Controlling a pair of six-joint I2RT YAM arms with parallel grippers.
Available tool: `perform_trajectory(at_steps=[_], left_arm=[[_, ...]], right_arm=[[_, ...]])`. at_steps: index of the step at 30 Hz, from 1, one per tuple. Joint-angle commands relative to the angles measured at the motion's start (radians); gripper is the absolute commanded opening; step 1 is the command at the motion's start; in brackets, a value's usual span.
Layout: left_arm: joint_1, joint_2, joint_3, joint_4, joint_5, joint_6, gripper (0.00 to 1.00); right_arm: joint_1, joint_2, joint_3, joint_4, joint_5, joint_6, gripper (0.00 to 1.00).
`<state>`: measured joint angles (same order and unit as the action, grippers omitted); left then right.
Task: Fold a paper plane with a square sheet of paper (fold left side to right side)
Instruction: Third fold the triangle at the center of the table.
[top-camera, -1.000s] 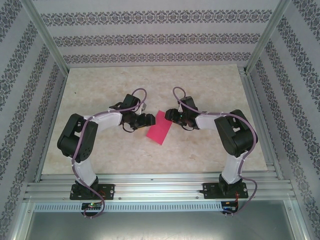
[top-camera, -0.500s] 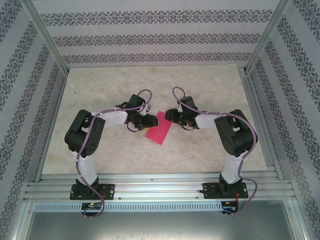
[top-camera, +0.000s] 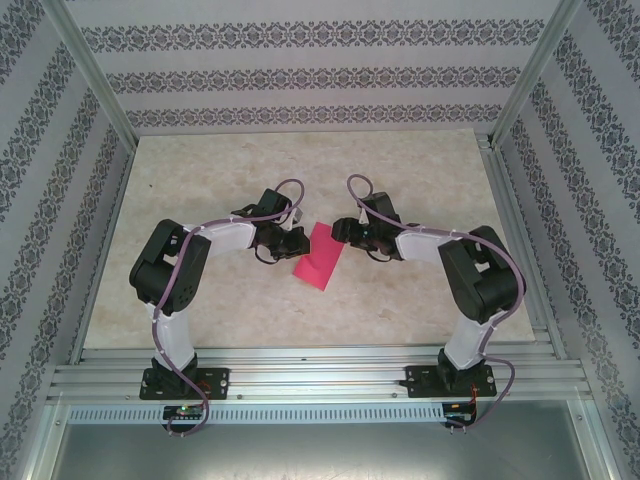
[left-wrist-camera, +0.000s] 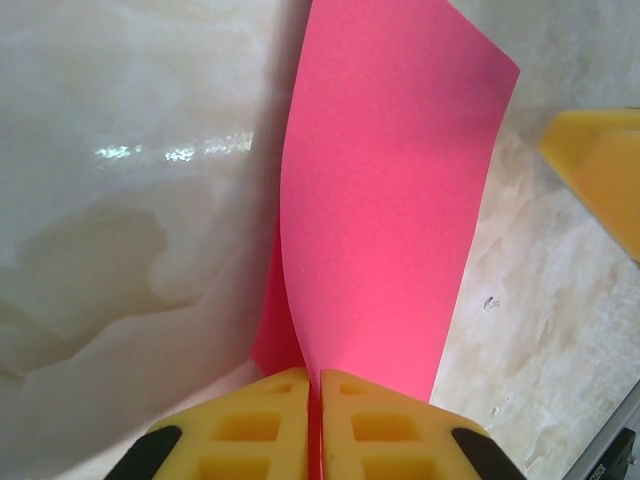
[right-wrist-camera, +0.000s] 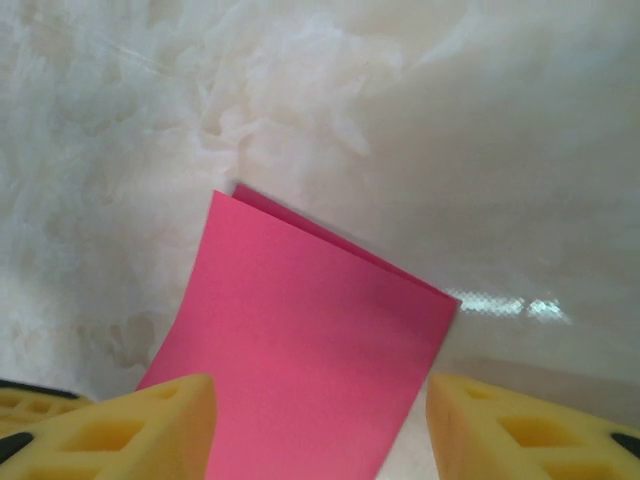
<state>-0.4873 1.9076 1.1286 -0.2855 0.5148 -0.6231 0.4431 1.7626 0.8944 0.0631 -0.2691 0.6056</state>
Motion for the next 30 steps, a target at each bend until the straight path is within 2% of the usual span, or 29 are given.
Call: perform_trajectory(at_steps=[1, 3, 5, 8, 15, 20, 25, 30], left_arm=[[-0.012, -0.022, -0.013, 0.025, -0.015, 0.004, 0.12], [-0.012, -0.024, -0.015, 0.014, -0.025, 0.009, 0.13], [-0.012, -0.026, -0.015, 0.008, -0.03, 0.014, 0.19], [-0.011, -0.021, -0.019, 0.016, -0.031, 0.013, 0.25], [-0.012, -0.021, -0.033, 0.038, -0.023, 0.008, 0.24], [-0.012, -0.024, -0.035, 0.032, -0.026, 0.013, 0.22], [-0.012, -0.024, -0.036, 0.035, -0.019, 0.011, 0.2], [-0.011, -0.024, -0.032, 0.026, -0.021, 0.016, 0.19]], right_arm=[[0.011, -0.124, -0.024, -0.041, 0.076, -0.084, 0.62], [0.04, -0.185, -0.033, -0.094, 0.133, -0.14, 0.65], [0.084, -0.248, -0.05, -0.145, 0.206, -0.196, 0.69], [0.123, -0.303, -0.084, -0.178, 0.25, -0.217, 0.71], [0.201, -0.39, -0.172, -0.179, 0.288, -0.214, 0.71], [0.375, -0.441, -0.211, -0.174, 0.445, -0.279, 0.71], [0.566, -0.384, -0.188, -0.166, 0.631, -0.414, 0.73], [0.73, -0.211, -0.082, -0.174, 0.812, -0.588, 0.76]])
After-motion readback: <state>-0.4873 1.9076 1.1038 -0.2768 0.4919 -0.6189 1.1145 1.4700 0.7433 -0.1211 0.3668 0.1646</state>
